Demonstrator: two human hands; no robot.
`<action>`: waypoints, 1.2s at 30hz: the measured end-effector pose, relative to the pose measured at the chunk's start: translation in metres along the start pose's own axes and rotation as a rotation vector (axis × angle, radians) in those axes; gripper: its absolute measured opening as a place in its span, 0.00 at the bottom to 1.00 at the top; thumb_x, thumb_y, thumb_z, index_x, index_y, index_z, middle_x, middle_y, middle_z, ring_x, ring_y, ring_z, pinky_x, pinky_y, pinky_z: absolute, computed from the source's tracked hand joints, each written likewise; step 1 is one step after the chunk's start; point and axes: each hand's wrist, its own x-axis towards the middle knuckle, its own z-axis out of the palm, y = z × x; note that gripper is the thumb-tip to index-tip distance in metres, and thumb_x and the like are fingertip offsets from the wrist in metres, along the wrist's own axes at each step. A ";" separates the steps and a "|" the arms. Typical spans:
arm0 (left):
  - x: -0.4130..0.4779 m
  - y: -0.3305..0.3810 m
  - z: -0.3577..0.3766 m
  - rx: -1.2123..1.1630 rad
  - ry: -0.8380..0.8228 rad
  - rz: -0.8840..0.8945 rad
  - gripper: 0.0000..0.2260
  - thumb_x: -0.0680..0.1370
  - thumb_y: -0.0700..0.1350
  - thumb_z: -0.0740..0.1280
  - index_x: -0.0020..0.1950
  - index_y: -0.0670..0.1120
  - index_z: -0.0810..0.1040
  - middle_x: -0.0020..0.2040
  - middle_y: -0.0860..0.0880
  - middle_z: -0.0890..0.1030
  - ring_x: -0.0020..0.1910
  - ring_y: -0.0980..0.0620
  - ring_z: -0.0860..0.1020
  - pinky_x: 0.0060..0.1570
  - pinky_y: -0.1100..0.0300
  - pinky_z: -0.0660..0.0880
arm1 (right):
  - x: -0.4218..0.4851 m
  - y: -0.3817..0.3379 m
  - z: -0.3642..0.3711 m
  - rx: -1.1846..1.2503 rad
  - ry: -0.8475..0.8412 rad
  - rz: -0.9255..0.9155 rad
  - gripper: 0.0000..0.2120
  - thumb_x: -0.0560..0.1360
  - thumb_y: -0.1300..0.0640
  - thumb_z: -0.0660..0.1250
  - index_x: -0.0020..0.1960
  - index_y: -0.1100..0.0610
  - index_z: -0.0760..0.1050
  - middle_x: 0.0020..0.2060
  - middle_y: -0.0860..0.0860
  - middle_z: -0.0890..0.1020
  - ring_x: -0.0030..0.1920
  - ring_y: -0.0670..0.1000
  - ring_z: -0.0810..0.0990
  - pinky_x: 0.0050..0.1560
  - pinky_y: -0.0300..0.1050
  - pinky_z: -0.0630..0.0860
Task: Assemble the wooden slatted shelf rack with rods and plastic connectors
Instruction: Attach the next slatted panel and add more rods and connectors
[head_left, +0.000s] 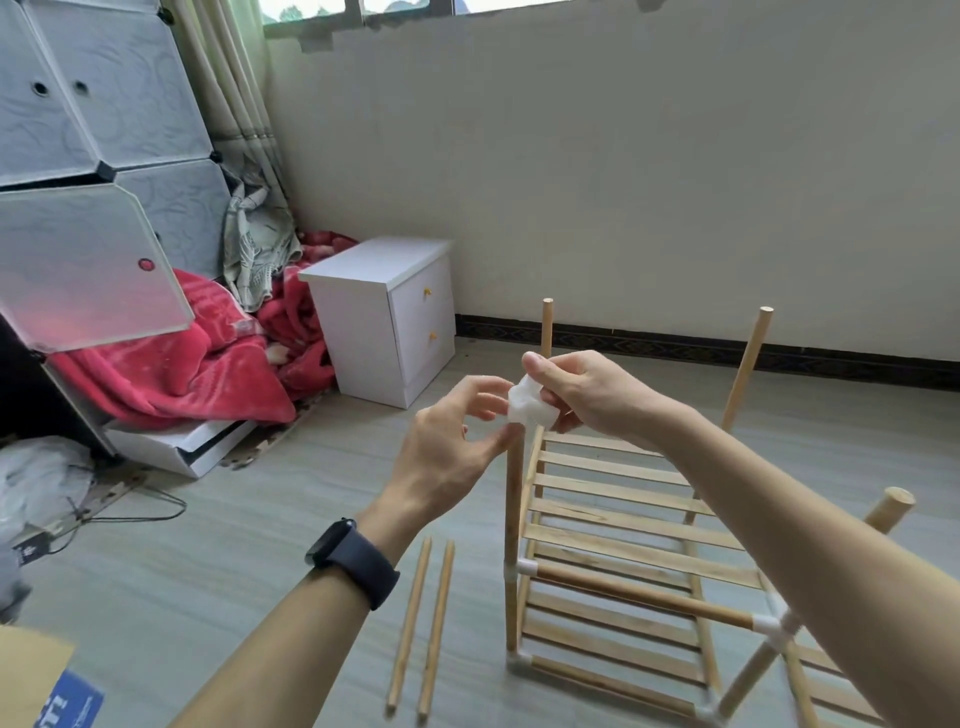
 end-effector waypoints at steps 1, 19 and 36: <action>0.000 -0.001 0.003 0.007 0.018 -0.006 0.16 0.77 0.55 0.72 0.63 0.56 0.77 0.54 0.61 0.82 0.54 0.63 0.79 0.50 0.62 0.77 | 0.002 0.001 0.001 -0.010 -0.009 0.011 0.24 0.83 0.40 0.58 0.52 0.58 0.81 0.36 0.50 0.80 0.33 0.44 0.80 0.39 0.42 0.80; -0.017 -0.027 0.046 -0.098 0.214 -0.040 0.11 0.79 0.59 0.69 0.57 0.58 0.74 0.47 0.66 0.81 0.50 0.65 0.80 0.43 0.71 0.77 | -0.023 0.051 0.045 0.379 0.376 -0.207 0.14 0.85 0.51 0.60 0.59 0.57 0.80 0.42 0.57 0.84 0.35 0.49 0.81 0.35 0.42 0.79; -0.011 -0.030 0.049 -0.183 0.207 0.091 0.17 0.81 0.50 0.68 0.71 0.58 0.74 0.52 0.68 0.78 0.45 0.73 0.80 0.41 0.76 0.75 | -0.041 0.184 0.063 -0.505 0.149 0.139 0.22 0.78 0.30 0.57 0.57 0.45 0.75 0.51 0.43 0.81 0.51 0.45 0.79 0.51 0.43 0.77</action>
